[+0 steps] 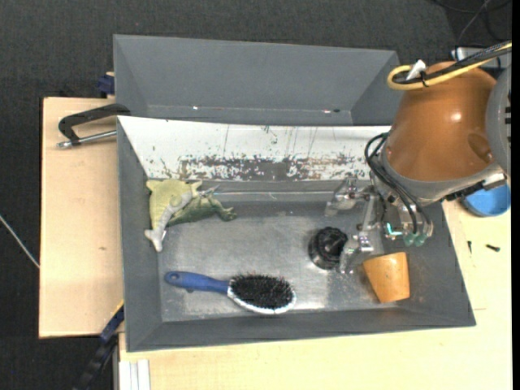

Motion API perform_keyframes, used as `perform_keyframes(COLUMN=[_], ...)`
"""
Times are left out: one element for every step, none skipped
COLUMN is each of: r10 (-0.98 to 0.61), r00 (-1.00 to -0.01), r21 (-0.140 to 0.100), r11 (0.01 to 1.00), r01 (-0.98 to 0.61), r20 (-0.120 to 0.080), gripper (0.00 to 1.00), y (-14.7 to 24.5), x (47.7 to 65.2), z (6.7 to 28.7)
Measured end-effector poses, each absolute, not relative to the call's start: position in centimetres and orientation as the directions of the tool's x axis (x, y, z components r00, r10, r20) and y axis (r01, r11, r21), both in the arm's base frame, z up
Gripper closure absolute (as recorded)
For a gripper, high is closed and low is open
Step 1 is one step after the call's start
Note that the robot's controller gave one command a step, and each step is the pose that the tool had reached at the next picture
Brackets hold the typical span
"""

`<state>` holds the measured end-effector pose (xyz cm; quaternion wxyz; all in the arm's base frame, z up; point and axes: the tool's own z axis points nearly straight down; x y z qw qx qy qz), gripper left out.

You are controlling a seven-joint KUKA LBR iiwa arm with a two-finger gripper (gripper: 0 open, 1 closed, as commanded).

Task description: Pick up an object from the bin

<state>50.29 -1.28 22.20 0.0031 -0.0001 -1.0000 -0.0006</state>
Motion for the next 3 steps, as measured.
perform_keyframes(r10=[-0.104, -0.104, -0.104], r00=[-0.994, -0.995, -0.995], r21=[-0.001, 0.0, 0.0], r11=[0.995, 0.995, 0.995], r01=[-0.104, -0.104, -0.104], r20=[-0.011, -0.006, -0.004], gripper=[0.0, 1.0, 0.0], y=[-6.71, -6.72, -6.73], x=[51.49, 51.33, 51.27], z=[9.2, 8.93, 8.86])
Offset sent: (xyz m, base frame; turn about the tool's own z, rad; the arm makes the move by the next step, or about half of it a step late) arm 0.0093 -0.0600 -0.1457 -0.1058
